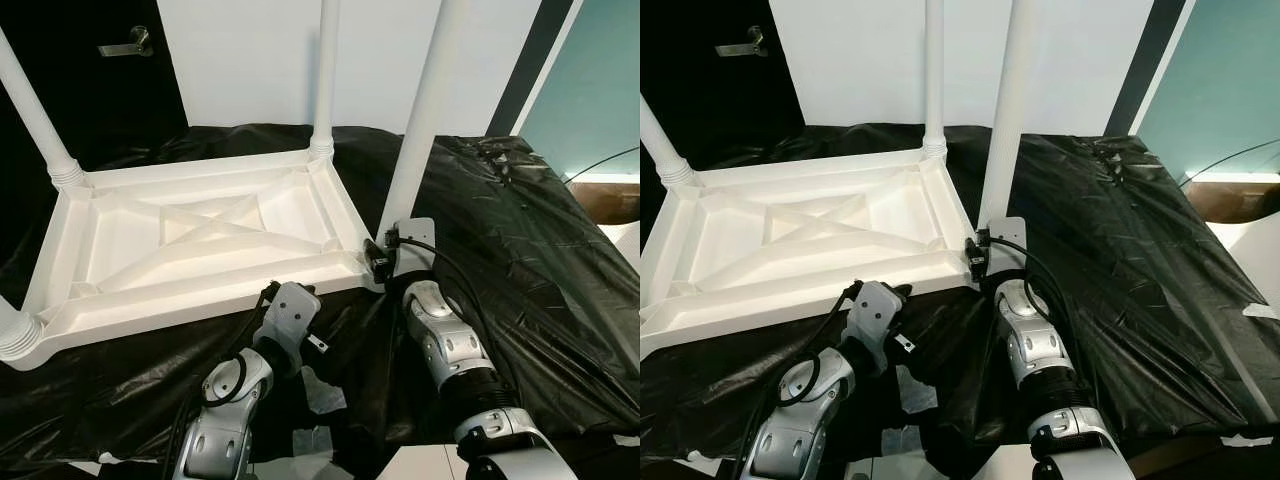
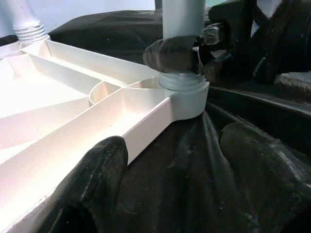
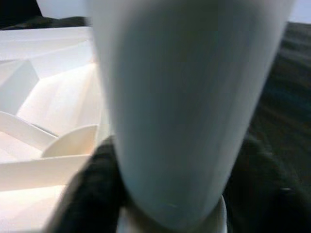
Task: Building children table
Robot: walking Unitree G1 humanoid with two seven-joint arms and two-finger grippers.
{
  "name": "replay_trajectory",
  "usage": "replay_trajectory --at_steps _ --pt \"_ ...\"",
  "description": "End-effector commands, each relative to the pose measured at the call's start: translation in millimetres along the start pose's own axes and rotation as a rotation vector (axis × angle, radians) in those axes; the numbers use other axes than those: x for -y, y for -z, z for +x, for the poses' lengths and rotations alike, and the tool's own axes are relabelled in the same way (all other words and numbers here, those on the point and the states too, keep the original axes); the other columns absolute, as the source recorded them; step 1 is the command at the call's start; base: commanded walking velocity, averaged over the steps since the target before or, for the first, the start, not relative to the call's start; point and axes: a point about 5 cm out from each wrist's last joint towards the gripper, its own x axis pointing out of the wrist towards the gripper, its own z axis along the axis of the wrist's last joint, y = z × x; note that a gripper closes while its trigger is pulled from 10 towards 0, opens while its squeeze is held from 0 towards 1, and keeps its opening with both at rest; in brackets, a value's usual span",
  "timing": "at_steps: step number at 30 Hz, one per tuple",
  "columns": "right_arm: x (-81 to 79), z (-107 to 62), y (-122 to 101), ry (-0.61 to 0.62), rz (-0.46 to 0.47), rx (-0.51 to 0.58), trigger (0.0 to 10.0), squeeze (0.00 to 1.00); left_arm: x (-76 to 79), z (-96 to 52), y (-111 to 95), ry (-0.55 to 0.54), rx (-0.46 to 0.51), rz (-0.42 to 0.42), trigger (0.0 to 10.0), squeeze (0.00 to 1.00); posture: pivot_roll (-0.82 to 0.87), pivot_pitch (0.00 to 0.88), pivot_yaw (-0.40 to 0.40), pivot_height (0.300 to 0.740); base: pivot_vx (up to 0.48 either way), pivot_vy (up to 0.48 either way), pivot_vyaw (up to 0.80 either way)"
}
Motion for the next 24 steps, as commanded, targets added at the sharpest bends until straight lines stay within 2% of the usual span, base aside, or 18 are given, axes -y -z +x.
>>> replay_trajectory --at_steps 1,5,10,11,14,15,16,17,18,19,21,22,23,24 --pt "9.1 -4.0 12 0.038 0.006 -0.049 10.0 1.00 -4.6 -0.9 0 -0.116 -0.008 0.000 10.0 0.00 0.16 0.032 -0.078 0.740 0.000 0.000 0.00" --pt "9.7 -7.9 5 -0.067 0.038 0.022 10.0 1.00 -4.6 -1.3 0 -0.116 -0.010 0.002 10.0 0.00 0.16 0.026 -0.075 0.740 0.000 0.000 0.00" --pt "14.6 -10.2 5 -0.112 0.045 0.042 10.0 1.00 -4.6 -1.6 0 -0.117 -0.011 0.003 10.0 0.00 0.16 0.024 -0.075 0.740 0.000 0.000 0.00" --pt "22.5 -11.5 4 -0.165 0.054 0.049 10.0 0.00 -5.0 -2.2 1 -0.117 -0.012 0.005 10.0 0.00 0.17 0.020 -0.074 0.740 0.000 0.000 0.00" --pt "28.7 -12.1 3 -0.222 0.047 0.058 10.0 0.00 -5.4 -2.6 1 -0.118 -0.014 0.006 10.0 0.00 0.17 0.017 -0.073 0.740 0.000 0.000 0.00" --pt "33.7 -11.5 1 -0.297 0.033 0.060 10.0 0.00 -5.8 -2.7 1 -0.119 -0.014 0.007 10.0 0.00 0.17 0.011 -0.073 0.740 0.000 0.000 0.00" --pt "33.7 -11.5 1 -0.297 0.033 0.060 10.0 0.00 -5.8 -2.7 1 -0.119 -0.014 0.007 10.0 0.00 0.17 0.011 -0.073 0.740 0.000 0.000 0.00" --pt "36.4 -10.0 -1 -0.374 0.007 0.060 10.0 0.00 -6.2 -2.6 1 -0.120 -0.013 0.009 10.0 0.00 0.17 0.007 -0.072 0.740 0.000 0.000 0.00" --pt "36.4 -10.0 -1 -0.374 0.007 0.060 10.0 0.00 -6.2 -2.6 1 -0.120 -0.013 0.009 10.0 0.00 0.17 0.007 -0.072 0.740 0.000 0.000 0.00" --pt "37.5 -8.2 -3 -0.444 -0.014 0.053 10.0 0.00 -6.5 -2.4 1 -0.121 -0.012 0.010 10.0 0.00 0.17 0.005 -0.072 0.740 0.000 0.000 0.00" --pt "37.5 -8.2 -3 -0.444 -0.014 0.053 10.0 0.00 -6.5 -2.4 1 -0.121 -0.012 0.010 10.0 0.00 0.17 0.005 -0.072 0.740 0.000 0.000 0.00" --pt "37.2 -6.0 -6 -0.515 -0.028 0.048 10.0 0.00 -6.6 -2.5 1 -0.121 -0.012 0.010 10.0 0.00 0.17 0.003 -0.072 0.740 0.000 0.000 0.00" --pt "37.2 -6.0 -6 -0.515 -0.028 0.048 10.0 0.00 -6.6 -2.5 1 -0.121 -0.012 0.010 10.0 0.00 0.17 0.003 -0.072 0.740 0.000 0.000 0.00" --pt "36.4 -1.9 -10 -0.590 -0.057 0.036 10.0 0.00 -6.6 -2.7 1 -0.120 -0.012 0.012 10.0 0.00 0.18 0.000 -0.069 0.740 0.000 0.000 0.00"
